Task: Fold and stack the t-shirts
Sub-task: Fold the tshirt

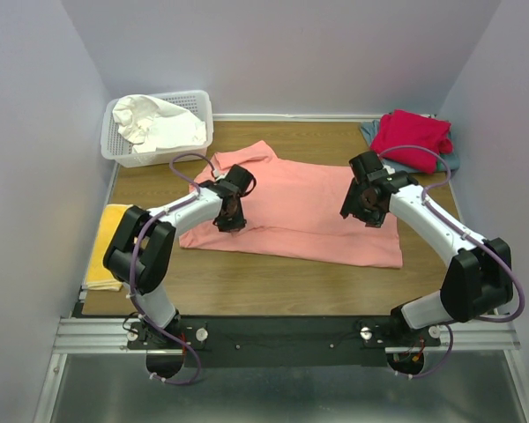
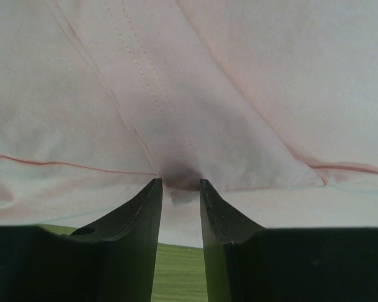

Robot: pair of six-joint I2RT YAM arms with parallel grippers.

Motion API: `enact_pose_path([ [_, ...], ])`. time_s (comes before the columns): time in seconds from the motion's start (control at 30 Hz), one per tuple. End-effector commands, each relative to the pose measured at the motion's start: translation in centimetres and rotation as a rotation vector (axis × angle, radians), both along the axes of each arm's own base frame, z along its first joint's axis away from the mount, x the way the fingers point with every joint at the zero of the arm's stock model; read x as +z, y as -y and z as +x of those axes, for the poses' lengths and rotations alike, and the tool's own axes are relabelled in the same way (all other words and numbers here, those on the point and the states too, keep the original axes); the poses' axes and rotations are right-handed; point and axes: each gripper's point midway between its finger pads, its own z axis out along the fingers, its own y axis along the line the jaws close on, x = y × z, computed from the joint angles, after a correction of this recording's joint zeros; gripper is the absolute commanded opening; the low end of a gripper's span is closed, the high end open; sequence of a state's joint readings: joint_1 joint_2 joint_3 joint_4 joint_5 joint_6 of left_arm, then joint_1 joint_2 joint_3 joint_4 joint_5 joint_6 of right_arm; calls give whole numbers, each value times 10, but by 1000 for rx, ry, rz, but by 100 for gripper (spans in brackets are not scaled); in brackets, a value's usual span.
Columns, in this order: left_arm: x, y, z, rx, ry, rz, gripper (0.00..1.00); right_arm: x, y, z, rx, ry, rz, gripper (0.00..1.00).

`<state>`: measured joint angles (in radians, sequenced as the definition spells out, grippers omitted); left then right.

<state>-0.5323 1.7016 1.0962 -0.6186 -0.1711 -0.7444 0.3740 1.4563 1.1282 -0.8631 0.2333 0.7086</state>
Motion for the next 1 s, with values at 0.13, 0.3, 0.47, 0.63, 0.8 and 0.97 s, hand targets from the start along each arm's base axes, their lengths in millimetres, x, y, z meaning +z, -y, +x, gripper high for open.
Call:
enact_pose_path([
  [0.13, -1, 7, 7, -12, 8, -3, 29, 8, 3, -3, -29, 25, -8, 70],
  [0.3, -8, 4, 1, -15, -7, 2, 20, 11, 4, -4, -33, 33, -5, 70],
  [0.47, -9, 2, -2, -17, -11, 9, 4, 9, 4, -8, -40, 27, 0, 70],
  [0.63, -2, 2, -3, -19, -1, 10, 2, 8, 5, -11, -42, 24, 5, 70],
  [0.8, 6, 0, -10, -13, 10, 21, 19, 7, 6, -15, -42, 22, 8, 70],
  [0.97, 6, 0, -15, -6, 7, 25, 21, 5, 5, -18, -41, 13, 12, 70],
])
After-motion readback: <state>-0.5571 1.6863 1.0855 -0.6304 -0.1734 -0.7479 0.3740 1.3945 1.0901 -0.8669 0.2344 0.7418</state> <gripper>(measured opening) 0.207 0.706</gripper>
